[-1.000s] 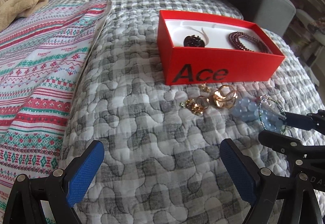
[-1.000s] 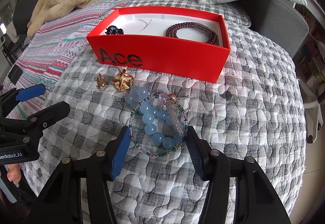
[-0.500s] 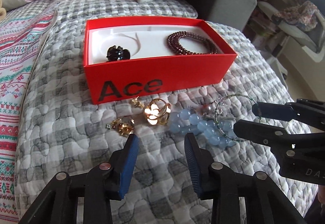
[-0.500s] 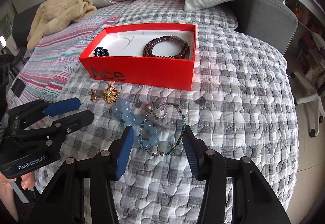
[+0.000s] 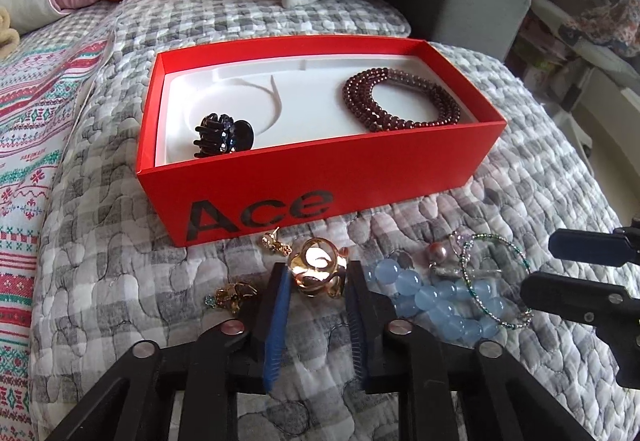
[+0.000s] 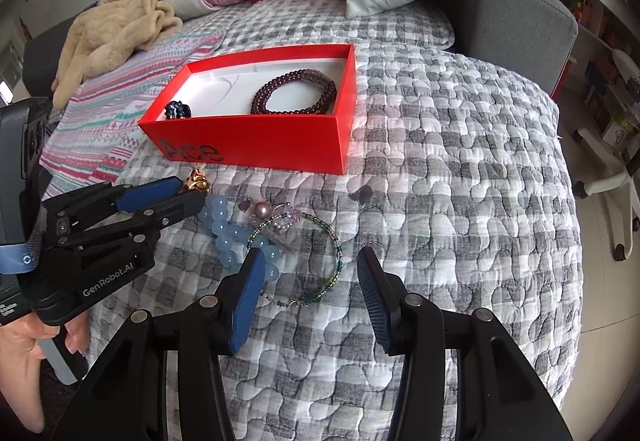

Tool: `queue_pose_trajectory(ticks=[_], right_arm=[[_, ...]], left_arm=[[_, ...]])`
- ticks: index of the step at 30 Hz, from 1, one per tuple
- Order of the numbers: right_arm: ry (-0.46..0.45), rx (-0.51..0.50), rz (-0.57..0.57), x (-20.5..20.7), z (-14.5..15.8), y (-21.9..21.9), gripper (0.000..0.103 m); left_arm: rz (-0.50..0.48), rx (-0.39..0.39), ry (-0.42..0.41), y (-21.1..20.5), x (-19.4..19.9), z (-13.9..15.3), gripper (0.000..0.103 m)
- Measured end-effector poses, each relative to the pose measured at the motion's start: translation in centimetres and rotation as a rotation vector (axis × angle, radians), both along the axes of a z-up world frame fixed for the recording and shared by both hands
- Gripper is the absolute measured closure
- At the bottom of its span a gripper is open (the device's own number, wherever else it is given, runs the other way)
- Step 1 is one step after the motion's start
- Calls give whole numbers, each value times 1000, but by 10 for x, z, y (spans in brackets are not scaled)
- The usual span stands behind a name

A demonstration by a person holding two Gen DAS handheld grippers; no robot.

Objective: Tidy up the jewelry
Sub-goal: 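Grasp the thin green beaded bracelet with the right tool while the left tool lifts the ring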

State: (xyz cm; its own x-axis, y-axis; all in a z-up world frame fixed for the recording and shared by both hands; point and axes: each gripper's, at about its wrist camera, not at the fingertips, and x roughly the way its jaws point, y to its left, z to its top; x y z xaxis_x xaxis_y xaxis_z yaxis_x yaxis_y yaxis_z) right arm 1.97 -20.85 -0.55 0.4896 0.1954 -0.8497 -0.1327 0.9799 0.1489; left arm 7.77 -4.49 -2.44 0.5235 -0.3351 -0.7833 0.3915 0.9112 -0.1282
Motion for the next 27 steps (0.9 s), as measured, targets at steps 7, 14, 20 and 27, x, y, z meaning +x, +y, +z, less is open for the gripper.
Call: queue_pose_trajectory(ticks=[7, 14, 20, 27], right_arm=[[14, -19, -30, -1, -7, -8, 52], [67, 43, -79, 12, -12, -27, 80], [88, 88, -63, 21, -15, -23, 85], [82, 28, -70, 23, -14, -12, 100]], left_arm=[[35, -21, 2, 6, 0, 3, 87], [33, -26, 10, 10, -6, 6, 87], [44, -52, 18, 17, -9, 10, 87], [61, -80, 17, 27, -9, 17, 87]])
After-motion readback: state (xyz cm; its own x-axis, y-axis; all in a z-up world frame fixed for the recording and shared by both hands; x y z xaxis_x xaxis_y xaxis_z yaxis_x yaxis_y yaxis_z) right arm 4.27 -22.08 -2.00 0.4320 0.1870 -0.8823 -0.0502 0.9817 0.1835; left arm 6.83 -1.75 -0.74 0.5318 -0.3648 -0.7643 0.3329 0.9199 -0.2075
